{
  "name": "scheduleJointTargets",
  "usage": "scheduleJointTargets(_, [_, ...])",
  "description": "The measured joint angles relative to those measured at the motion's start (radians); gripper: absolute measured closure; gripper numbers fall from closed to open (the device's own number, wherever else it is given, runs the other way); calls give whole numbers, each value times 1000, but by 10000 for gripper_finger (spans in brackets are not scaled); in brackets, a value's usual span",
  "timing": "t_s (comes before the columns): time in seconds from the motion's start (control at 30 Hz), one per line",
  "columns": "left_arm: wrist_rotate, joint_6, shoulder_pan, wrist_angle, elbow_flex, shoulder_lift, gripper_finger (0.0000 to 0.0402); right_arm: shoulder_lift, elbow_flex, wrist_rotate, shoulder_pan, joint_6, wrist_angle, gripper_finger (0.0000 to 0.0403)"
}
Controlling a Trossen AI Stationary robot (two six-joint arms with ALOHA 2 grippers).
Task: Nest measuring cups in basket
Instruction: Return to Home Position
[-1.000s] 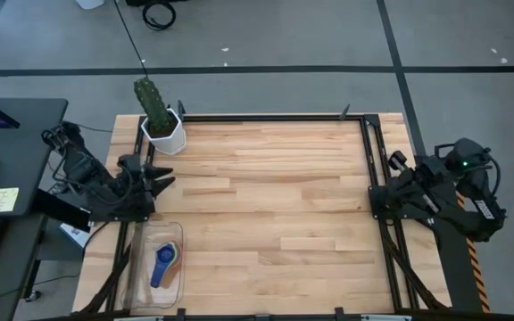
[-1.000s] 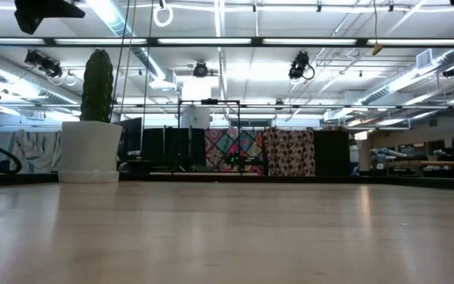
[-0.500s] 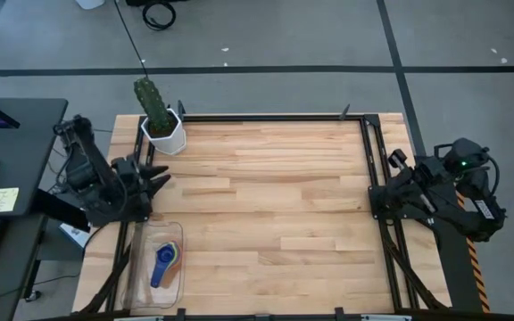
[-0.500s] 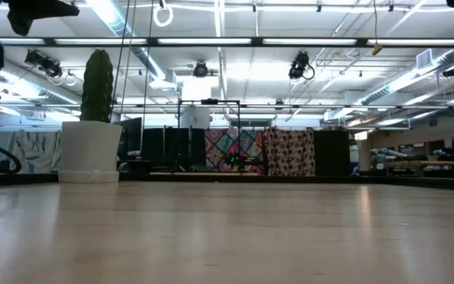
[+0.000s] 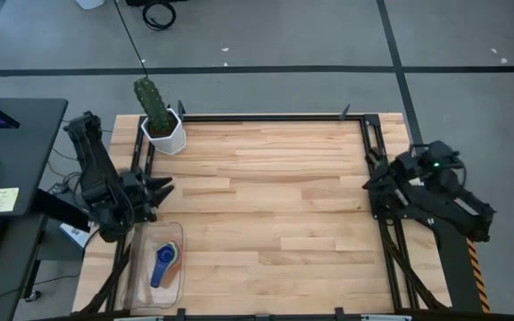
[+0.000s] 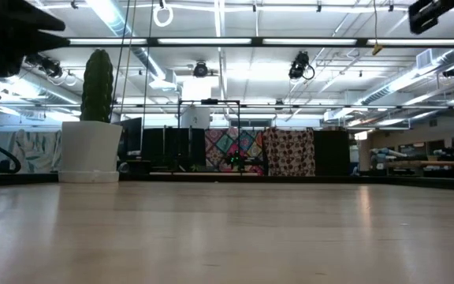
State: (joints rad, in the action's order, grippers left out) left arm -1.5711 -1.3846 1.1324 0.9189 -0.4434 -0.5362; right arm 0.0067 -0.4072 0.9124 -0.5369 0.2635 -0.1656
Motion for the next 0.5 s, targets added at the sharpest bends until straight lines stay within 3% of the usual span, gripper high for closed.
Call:
scheduleJointTargets(0.23, [0,-19,20,-9,51,0,248,0,210,31,0,167,349,389])
scheduleJointTargets(0.5, [0,-73,79,-9,151,0,249,0,330,58,0,181,425,389])
